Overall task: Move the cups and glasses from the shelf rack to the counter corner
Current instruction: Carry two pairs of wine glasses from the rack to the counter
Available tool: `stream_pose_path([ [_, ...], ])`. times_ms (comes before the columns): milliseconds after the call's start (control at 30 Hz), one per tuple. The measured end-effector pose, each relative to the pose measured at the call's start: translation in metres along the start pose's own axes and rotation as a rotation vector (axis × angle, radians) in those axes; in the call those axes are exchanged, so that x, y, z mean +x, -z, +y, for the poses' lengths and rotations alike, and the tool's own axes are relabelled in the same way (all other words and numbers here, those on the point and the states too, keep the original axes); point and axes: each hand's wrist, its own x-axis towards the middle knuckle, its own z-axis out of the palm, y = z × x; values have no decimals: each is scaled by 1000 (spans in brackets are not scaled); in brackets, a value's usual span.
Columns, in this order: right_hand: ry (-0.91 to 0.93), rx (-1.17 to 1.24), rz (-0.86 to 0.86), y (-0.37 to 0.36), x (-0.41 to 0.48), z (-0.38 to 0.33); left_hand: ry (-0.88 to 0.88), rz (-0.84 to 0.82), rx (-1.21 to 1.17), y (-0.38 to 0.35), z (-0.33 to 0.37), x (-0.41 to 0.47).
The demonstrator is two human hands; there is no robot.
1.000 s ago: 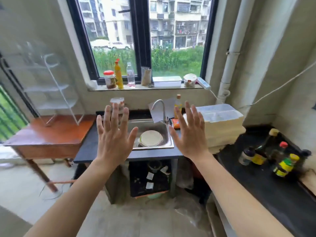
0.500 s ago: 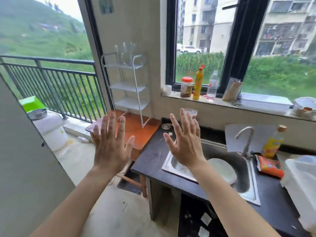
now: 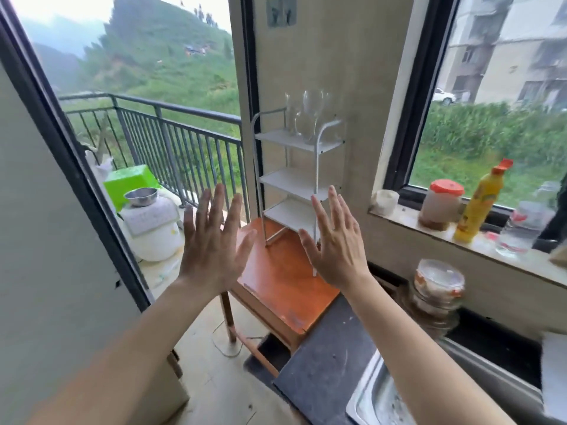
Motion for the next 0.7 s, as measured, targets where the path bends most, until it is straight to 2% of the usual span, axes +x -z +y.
stream_pose_path([
  [133, 17, -3, 13, -36, 48, 0, 5, 5, -10, -43, -33, 50],
  [333, -16, -77, 86, -88, 125, 4, -52, -25, -165, -124, -76, 140],
  [533, -181, -217, 214, -109, 217, 5, -179, -74, -353, -172, -126, 250],
  [700, -281, -250, 317, -109, 291, 5, -248, -72, -522, -191, -132, 341],
])
